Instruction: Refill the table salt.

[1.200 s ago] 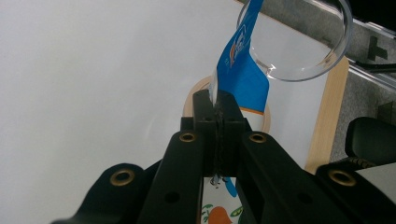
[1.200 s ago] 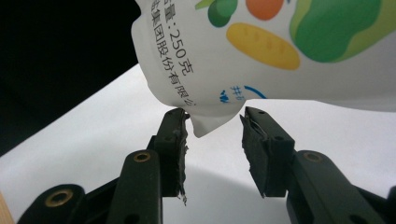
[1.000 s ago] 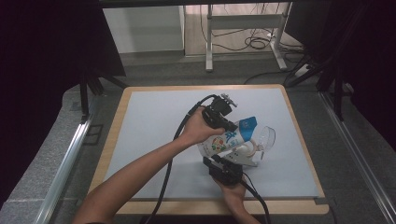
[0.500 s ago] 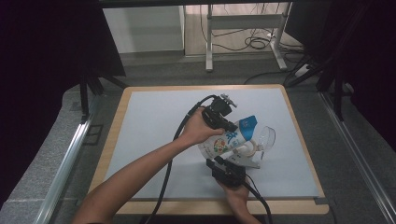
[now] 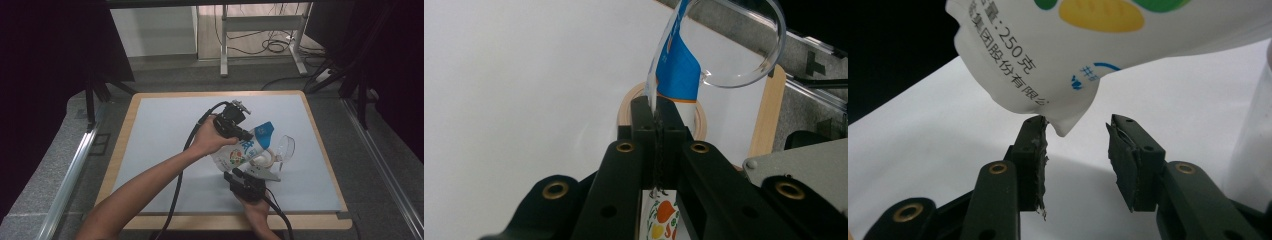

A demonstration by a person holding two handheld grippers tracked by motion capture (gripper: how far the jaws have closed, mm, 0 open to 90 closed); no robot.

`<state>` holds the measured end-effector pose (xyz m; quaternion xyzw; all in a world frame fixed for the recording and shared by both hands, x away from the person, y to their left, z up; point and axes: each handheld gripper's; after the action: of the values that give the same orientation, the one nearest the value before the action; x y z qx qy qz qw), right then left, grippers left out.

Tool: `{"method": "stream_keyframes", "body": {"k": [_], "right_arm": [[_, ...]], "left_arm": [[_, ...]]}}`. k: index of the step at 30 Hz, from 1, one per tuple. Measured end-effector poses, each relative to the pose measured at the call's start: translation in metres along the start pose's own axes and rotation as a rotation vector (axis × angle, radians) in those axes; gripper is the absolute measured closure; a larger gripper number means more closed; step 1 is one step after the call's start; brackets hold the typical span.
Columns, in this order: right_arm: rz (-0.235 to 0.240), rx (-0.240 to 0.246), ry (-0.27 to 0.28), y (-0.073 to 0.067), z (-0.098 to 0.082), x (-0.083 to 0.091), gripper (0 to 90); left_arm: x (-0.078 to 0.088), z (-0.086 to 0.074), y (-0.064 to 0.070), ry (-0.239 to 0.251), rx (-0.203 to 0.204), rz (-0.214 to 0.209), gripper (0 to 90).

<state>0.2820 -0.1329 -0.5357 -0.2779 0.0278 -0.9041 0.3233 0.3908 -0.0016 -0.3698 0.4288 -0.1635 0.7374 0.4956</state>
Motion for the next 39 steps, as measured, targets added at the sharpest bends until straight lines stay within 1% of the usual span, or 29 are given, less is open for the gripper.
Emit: {"method": "stream_keyframes", "body": {"k": [4,10,14,17,24,29,31,35,38,39], "right_arm": [[-0.001,0.004,-0.018,0.003,-0.001,0.000,58.2],[-0.005,-0.002,-0.023,0.004,-0.003,0.001,57.7],[-0.005,-0.007,-0.024,0.004,-0.003,0.001,57.6],[-0.007,-0.002,-0.025,0.004,-0.003,0.001,56.9],[-0.006,-0.010,-0.031,0.006,-0.005,0.003,55.7],[-0.007,-0.010,-0.032,0.005,-0.005,0.004,55.7],[-0.012,-0.003,-0.029,0.005,-0.005,0.004,55.7],[-0.014,-0.009,-0.033,0.006,-0.006,0.005,55.5],[-0.015,-0.009,-0.036,0.007,-0.006,0.005,55.5],[-0.015,-0.008,-0.037,0.007,-0.006,0.005,55.4]], "left_arm": [[0.002,-0.003,-0.001,0.010,0.010,-0.006,89.7],[0.002,-0.005,-0.003,0.016,0.015,-0.010,89.8],[0.001,-0.005,-0.002,0.030,0.020,-0.012,89.7],[0.000,-0.006,-0.002,0.035,0.022,-0.012,89.7],[-0.001,-0.008,-0.003,0.038,0.030,-0.019,89.7],[0.000,-0.009,-0.003,0.044,0.029,-0.018,89.7],[0.001,-0.009,-0.003,0.046,0.030,-0.017,89.7],[0.001,-0.011,-0.003,0.053,0.034,-0.021,89.7],[0.002,-0.012,-0.004,0.049,0.027,-0.019,89.7],[0.001,-0.012,-0.004,0.053,0.034,-0.018,89.7]]}}
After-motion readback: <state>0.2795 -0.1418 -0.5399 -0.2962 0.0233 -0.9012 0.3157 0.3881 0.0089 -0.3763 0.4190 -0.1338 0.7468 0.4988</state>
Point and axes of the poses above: each handheld gripper's, and its own axes: x roughly backward along the jaws, z roughly out of its top, y roughly to its right, and after that the axes turned 6 degrees about -y, right-handed
